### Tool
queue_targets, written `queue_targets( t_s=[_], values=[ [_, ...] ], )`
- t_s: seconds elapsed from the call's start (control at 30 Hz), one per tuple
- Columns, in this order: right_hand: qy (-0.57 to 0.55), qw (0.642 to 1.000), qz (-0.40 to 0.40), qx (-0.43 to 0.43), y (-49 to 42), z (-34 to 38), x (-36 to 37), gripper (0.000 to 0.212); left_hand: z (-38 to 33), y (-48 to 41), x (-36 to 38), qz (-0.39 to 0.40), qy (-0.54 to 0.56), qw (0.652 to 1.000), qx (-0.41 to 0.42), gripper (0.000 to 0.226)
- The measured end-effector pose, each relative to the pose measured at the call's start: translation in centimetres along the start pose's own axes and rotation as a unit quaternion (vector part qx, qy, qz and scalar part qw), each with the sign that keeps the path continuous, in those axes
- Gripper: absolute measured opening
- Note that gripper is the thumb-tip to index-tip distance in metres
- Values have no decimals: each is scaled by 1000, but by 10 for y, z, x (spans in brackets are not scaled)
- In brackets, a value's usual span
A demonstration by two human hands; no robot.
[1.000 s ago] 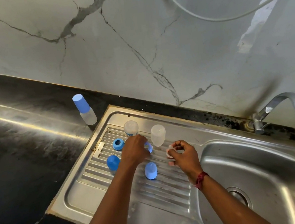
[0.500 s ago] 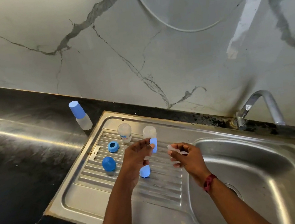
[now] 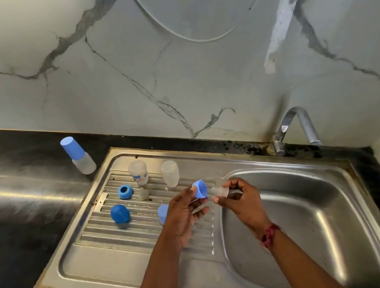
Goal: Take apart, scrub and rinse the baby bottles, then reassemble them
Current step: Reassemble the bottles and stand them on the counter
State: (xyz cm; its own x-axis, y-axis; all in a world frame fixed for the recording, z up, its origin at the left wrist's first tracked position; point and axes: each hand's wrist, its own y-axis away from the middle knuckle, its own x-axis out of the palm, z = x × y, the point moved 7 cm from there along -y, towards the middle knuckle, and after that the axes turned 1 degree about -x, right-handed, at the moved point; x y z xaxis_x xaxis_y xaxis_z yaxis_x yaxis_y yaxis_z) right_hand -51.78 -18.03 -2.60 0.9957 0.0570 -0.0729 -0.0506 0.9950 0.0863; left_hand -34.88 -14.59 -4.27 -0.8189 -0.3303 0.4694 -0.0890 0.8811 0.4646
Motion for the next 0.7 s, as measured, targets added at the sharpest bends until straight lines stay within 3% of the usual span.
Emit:
queue_targets(
  t_s=[0.1,0.27,0.7],
  values=[
    [6,1000,7,-1,2,2,-4,34,7,1,5,3,38,999,-18,29],
    [60,998,-1,-19,2,8,-8,35,17,-1,7,6,64,997,-37,16],
    [141,986,43,-78,4,21,0,35,21,-5,8,35,31,999,-15,24]
  ],
)
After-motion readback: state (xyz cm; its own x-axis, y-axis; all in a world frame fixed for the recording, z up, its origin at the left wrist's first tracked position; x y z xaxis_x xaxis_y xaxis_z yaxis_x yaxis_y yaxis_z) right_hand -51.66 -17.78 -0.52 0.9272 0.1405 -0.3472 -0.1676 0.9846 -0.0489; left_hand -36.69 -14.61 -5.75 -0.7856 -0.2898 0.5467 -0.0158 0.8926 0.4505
